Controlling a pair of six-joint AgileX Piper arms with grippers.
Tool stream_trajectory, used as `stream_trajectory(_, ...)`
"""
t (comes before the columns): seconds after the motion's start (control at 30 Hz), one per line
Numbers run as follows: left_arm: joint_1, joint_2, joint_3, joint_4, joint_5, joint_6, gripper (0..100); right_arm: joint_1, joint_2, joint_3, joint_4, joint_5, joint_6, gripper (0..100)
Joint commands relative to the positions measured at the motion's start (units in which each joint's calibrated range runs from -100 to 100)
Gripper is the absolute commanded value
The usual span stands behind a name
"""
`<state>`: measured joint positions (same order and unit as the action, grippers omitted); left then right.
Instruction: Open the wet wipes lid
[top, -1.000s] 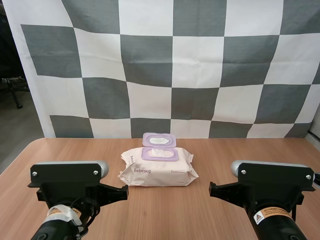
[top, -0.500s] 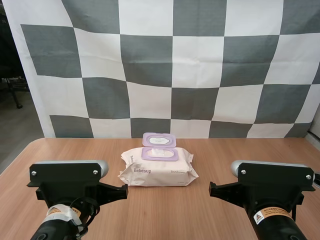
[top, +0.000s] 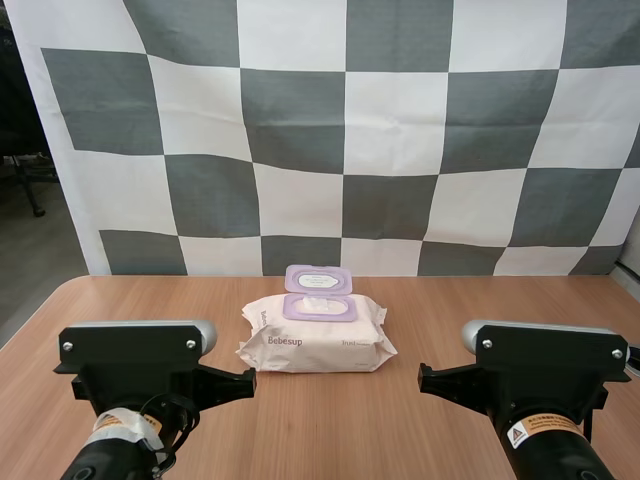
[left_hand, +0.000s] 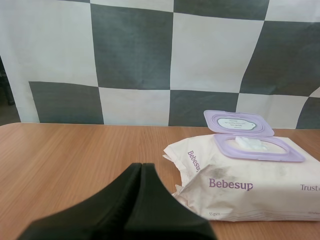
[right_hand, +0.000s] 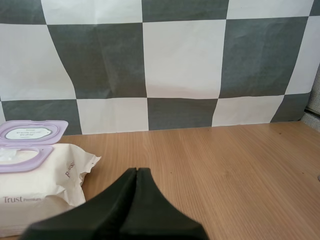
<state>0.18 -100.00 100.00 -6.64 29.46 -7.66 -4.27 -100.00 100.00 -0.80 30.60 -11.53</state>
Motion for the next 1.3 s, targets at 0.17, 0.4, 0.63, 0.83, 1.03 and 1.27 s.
stream_trajectory(0.17,-0.02,0.0,0.0,0.0,0.6,0.0,0,0.0,0.0,0.0,0.0,0.0,-0.1,0)
stream_trajectory(0.4,-0.02,0.0,0.0,-0.4,0.8,0.0,0,0.0,0.0,0.0,0.0,0.0,-0.1,0)
stream_trajectory(0.63,-0.02,0.0,0.0,-0.6,1.2,0.0,0,0.0,0.0,0.0,0.0,0.0,-0.1,0)
stream_trajectory(0.83,-0.02,0.0,0.0,-0.8,-0.1,0.0,0,0.0,0.0,0.0,0.0,0.0,-0.1,0)
stream_trajectory(1.03,-0.02,0.0,0.0,-0.8,-0.1,0.0,0,0.0,0.0,0.0,0.0,0.0,-0.1,0)
stream_trajectory(1.27,-0.02,0.0,0.0,-0.8,-0.1,0.0,0,0.0,0.0,0.0,0.0,0.0,-0.1,0)
